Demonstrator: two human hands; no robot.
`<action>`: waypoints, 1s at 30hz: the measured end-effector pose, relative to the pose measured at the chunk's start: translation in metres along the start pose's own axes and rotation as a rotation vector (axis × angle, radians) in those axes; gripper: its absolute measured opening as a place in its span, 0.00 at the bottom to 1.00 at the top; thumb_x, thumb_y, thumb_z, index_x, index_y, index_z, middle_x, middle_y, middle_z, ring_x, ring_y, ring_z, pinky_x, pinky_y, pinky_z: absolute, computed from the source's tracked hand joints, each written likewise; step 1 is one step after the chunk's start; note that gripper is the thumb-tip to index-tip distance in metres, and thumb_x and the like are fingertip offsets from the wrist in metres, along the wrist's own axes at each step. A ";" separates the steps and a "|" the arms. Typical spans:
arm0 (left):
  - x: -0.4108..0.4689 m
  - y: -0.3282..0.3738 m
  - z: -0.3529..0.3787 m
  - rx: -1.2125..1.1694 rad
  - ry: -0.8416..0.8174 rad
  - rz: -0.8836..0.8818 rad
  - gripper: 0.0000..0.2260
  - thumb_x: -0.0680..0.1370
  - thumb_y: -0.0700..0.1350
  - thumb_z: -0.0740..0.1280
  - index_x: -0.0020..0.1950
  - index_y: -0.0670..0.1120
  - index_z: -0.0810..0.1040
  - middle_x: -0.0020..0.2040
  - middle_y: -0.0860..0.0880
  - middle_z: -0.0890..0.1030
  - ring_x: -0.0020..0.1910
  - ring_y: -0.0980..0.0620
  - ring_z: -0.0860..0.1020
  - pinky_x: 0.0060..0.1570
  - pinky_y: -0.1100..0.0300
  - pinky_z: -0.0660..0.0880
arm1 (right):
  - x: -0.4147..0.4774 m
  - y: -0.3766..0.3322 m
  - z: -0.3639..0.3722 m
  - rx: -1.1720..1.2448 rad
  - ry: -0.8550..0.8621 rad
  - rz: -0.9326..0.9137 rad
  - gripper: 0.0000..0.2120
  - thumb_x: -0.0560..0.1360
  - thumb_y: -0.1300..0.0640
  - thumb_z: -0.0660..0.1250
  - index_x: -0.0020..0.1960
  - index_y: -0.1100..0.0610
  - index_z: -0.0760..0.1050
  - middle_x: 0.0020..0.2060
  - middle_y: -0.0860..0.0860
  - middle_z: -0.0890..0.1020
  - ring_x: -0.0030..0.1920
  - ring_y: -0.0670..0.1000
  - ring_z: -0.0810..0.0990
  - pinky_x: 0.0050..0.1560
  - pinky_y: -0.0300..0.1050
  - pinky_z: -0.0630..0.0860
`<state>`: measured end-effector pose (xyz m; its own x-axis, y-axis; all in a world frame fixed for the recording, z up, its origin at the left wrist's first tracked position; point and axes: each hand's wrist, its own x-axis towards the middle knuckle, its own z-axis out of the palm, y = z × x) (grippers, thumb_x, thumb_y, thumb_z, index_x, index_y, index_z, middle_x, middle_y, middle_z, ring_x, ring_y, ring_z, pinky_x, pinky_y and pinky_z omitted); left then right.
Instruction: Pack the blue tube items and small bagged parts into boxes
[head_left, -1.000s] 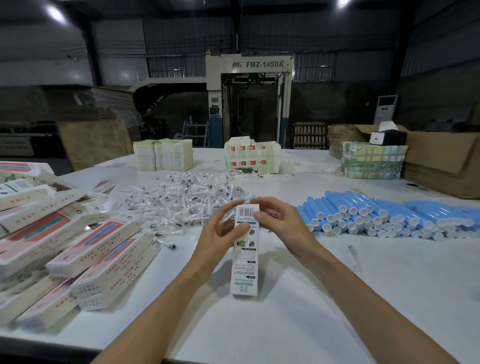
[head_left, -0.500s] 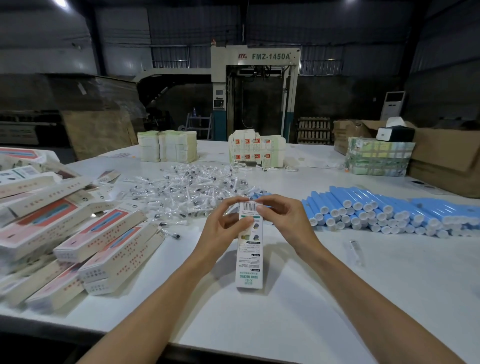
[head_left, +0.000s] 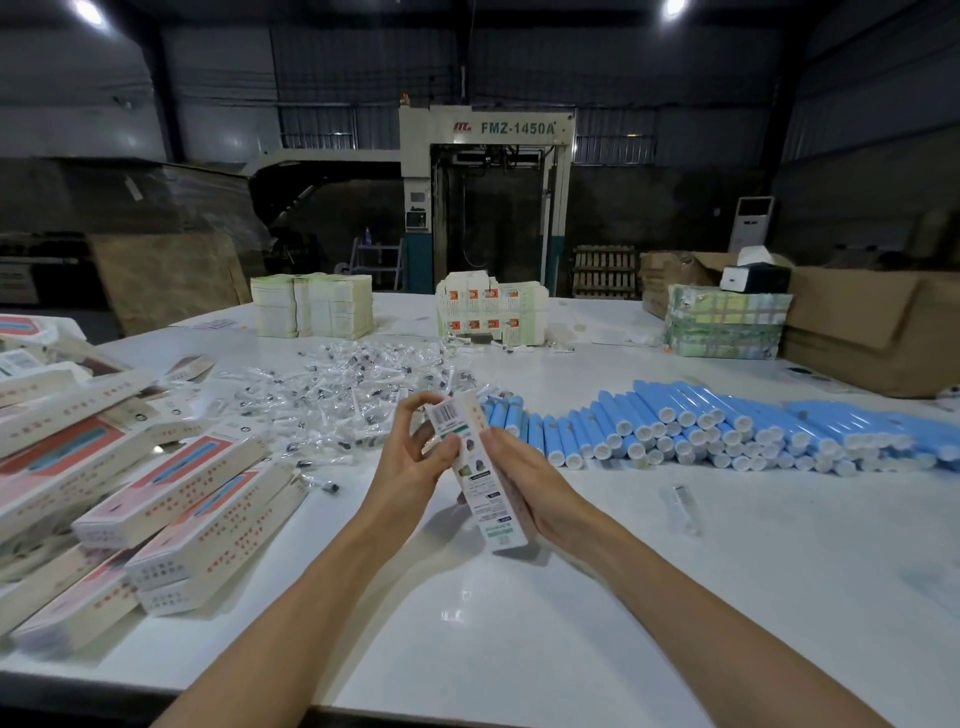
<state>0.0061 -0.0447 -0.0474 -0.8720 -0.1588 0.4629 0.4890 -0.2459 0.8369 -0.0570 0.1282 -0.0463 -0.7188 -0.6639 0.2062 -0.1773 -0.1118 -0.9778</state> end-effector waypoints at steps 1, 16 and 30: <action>0.000 -0.001 -0.001 0.026 0.001 0.010 0.20 0.81 0.40 0.72 0.69 0.52 0.71 0.57 0.41 0.84 0.56 0.42 0.83 0.52 0.51 0.82 | -0.001 0.000 0.000 -0.024 0.005 -0.018 0.23 0.80 0.32 0.65 0.71 0.41 0.76 0.57 0.54 0.86 0.55 0.60 0.87 0.53 0.52 0.84; -0.005 -0.029 -0.003 0.930 -0.094 0.282 0.30 0.83 0.36 0.68 0.75 0.65 0.62 0.61 0.58 0.74 0.60 0.54 0.76 0.50 0.66 0.75 | -0.034 -0.028 -0.050 -1.181 0.381 -0.162 0.26 0.81 0.32 0.58 0.77 0.37 0.63 0.53 0.43 0.71 0.54 0.50 0.77 0.48 0.50 0.74; 0.004 -0.049 -0.011 1.177 -0.374 0.499 0.24 0.78 0.30 0.70 0.59 0.61 0.80 0.55 0.70 0.73 0.58 0.58 0.77 0.45 0.51 0.80 | -0.234 -0.100 -0.229 -1.863 0.875 0.442 0.22 0.86 0.41 0.54 0.78 0.47 0.64 0.66 0.55 0.75 0.64 0.60 0.77 0.61 0.56 0.72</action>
<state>-0.0212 -0.0435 -0.0901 -0.6510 0.3276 0.6848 0.6128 0.7591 0.2195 -0.0252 0.4637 0.0118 -0.8461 0.0668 0.5288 0.1492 0.9822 0.1145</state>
